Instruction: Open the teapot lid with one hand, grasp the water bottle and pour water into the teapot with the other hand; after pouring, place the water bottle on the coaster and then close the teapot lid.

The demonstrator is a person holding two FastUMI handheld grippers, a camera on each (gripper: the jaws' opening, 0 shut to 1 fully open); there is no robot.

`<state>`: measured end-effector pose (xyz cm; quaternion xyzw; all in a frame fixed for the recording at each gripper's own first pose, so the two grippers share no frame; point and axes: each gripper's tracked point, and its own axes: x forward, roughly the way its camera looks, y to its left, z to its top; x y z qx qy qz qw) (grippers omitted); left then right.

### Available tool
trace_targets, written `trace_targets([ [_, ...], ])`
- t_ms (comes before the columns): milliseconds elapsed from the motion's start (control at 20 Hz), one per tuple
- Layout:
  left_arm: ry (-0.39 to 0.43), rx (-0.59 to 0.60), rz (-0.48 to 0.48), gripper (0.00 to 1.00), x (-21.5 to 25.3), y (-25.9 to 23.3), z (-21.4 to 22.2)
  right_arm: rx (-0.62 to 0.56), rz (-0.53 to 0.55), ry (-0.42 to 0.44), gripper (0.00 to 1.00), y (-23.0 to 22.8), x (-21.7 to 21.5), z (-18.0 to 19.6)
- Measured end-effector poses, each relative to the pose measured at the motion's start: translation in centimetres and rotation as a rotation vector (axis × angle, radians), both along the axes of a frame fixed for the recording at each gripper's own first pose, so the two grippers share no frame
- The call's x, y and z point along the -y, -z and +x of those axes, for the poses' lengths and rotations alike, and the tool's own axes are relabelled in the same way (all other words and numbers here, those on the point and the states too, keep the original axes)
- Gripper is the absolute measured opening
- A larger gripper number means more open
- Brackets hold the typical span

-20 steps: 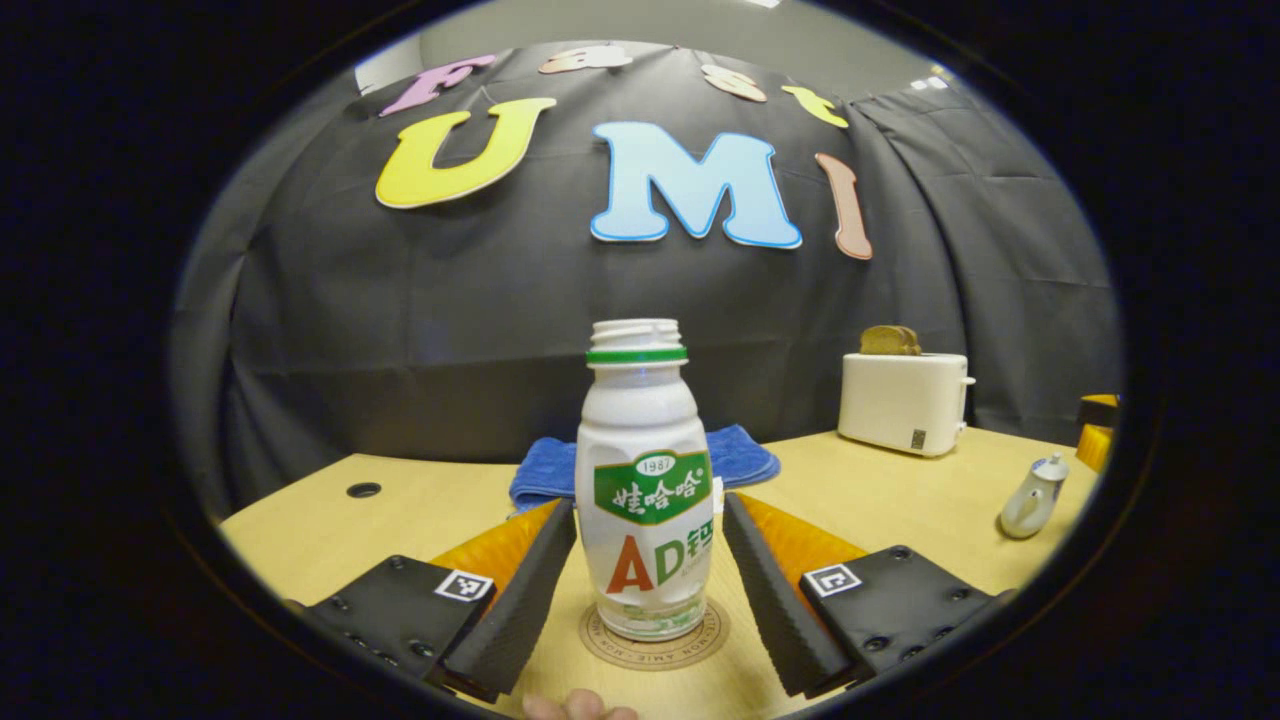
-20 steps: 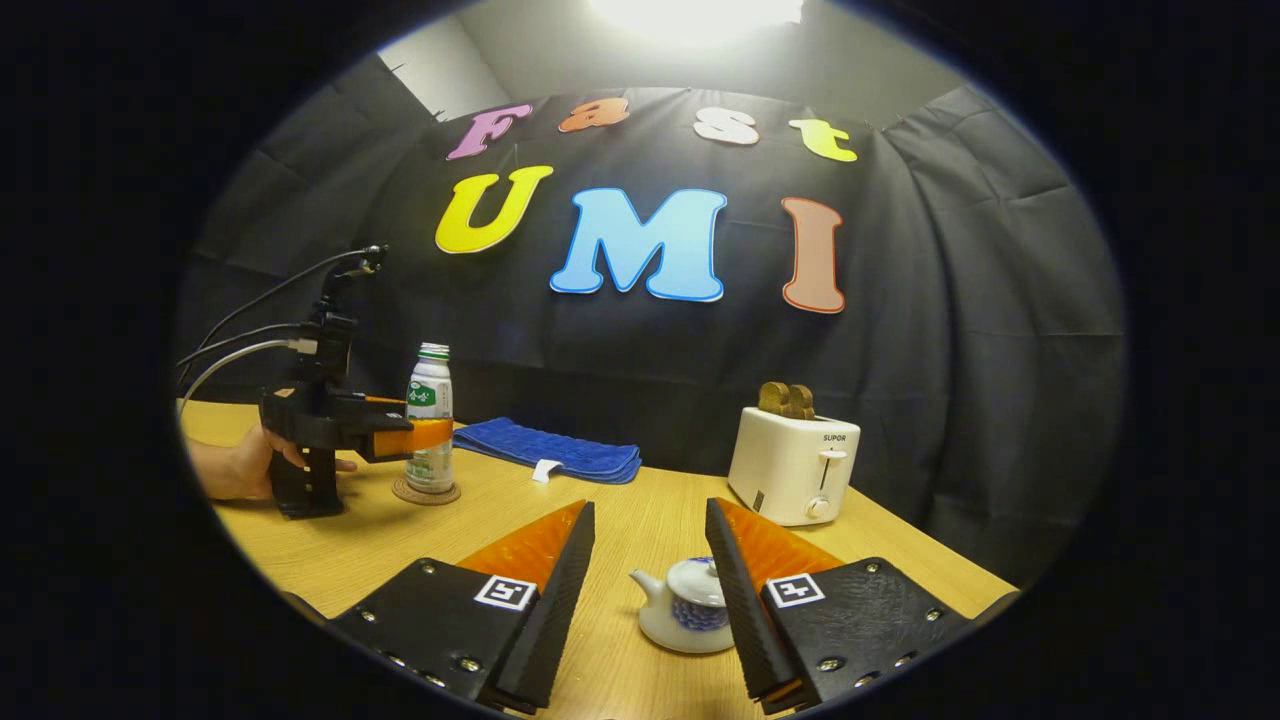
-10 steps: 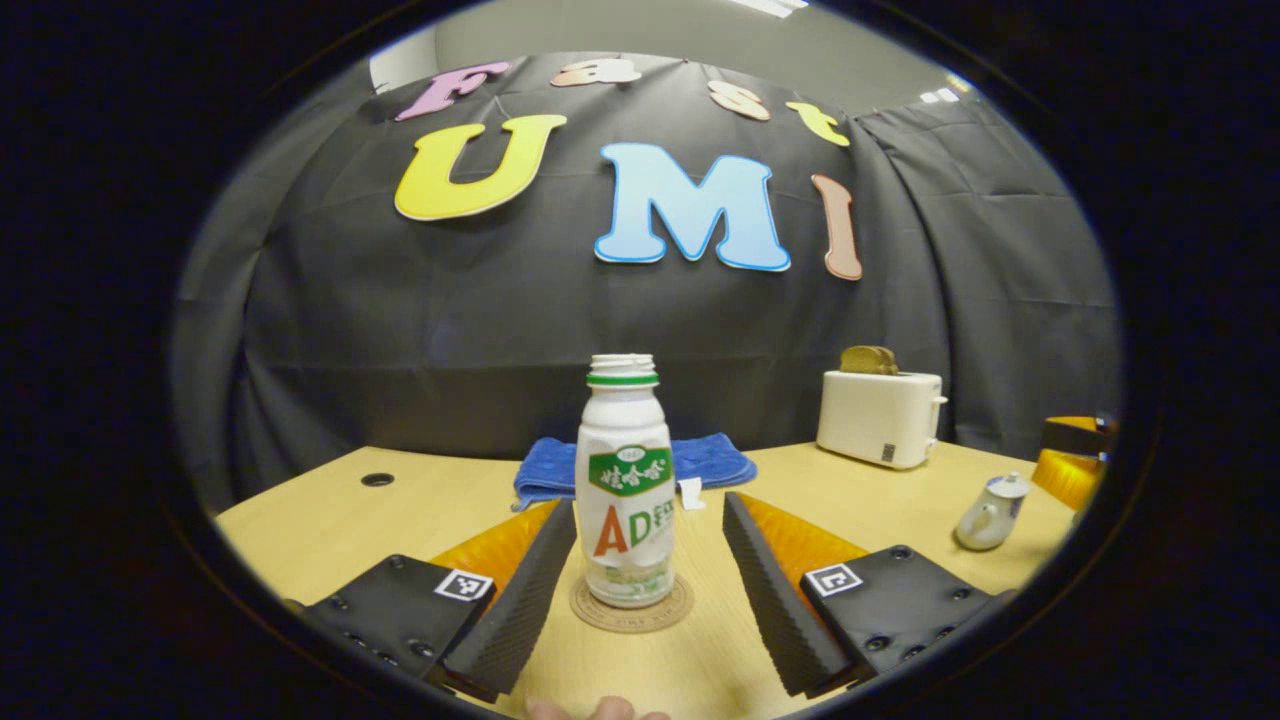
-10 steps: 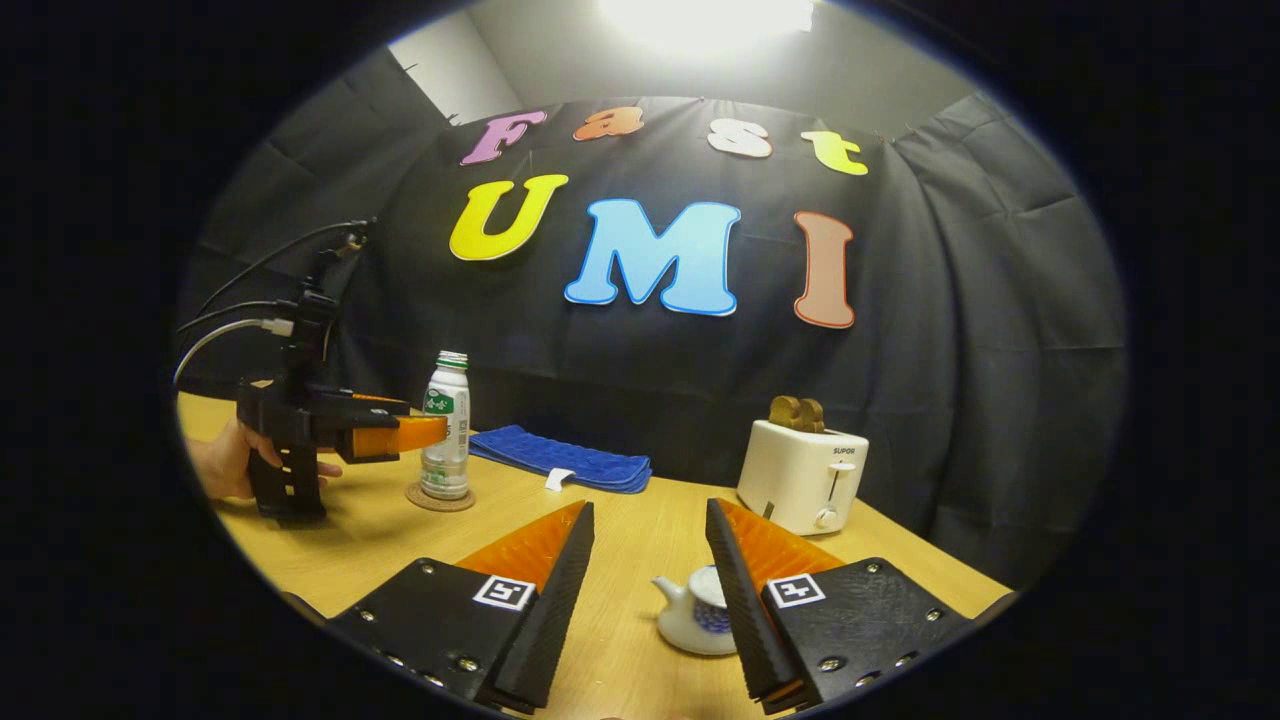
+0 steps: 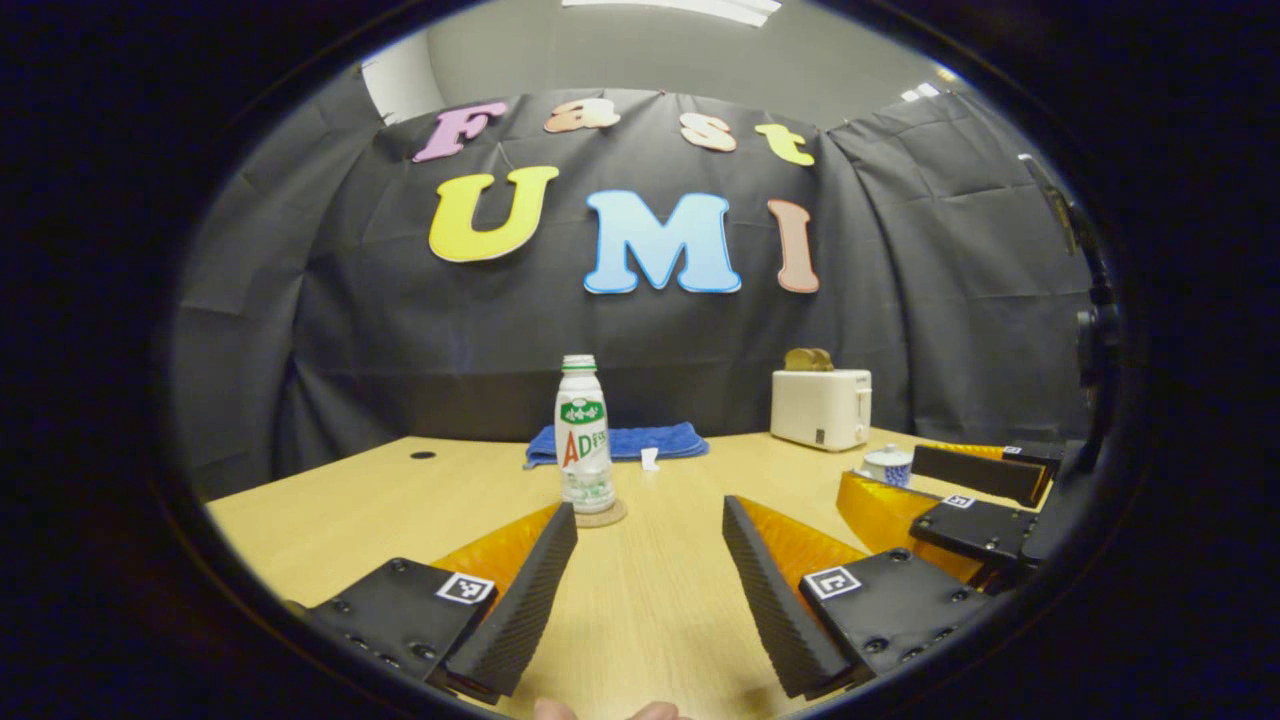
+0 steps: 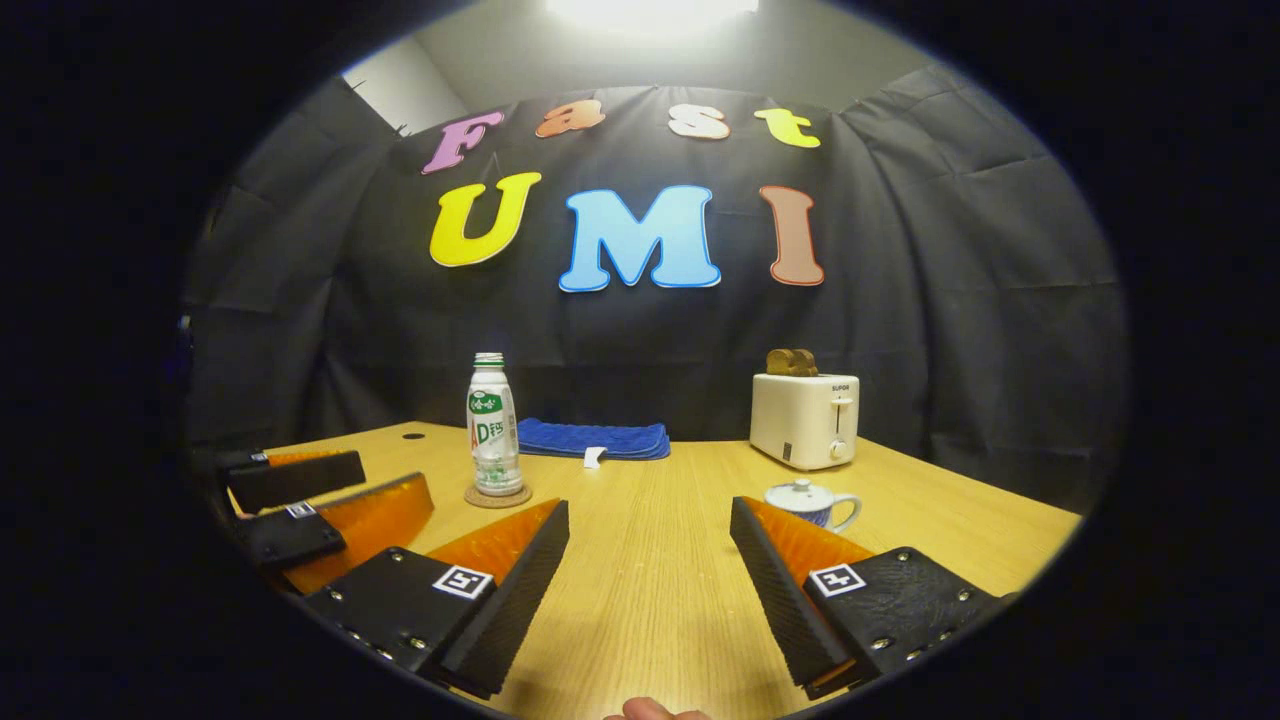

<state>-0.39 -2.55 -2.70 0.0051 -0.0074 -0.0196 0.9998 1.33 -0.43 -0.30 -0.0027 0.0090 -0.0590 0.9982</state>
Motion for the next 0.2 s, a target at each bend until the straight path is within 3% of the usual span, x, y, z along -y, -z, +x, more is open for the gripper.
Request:
trace_targets([
  [150,-0.059,-0.001,-0.015,1.0,-0.78,0.14,-0.49,0.013,0.009,0.04,0.99,-0.21,-0.1,-0.29],
  [200,-0.065,-0.004,-0.015,0.95,-0.75,0.21,-0.45,0.014,0.01,0.033,0.97,-0.32,-0.32,-0.28],
])
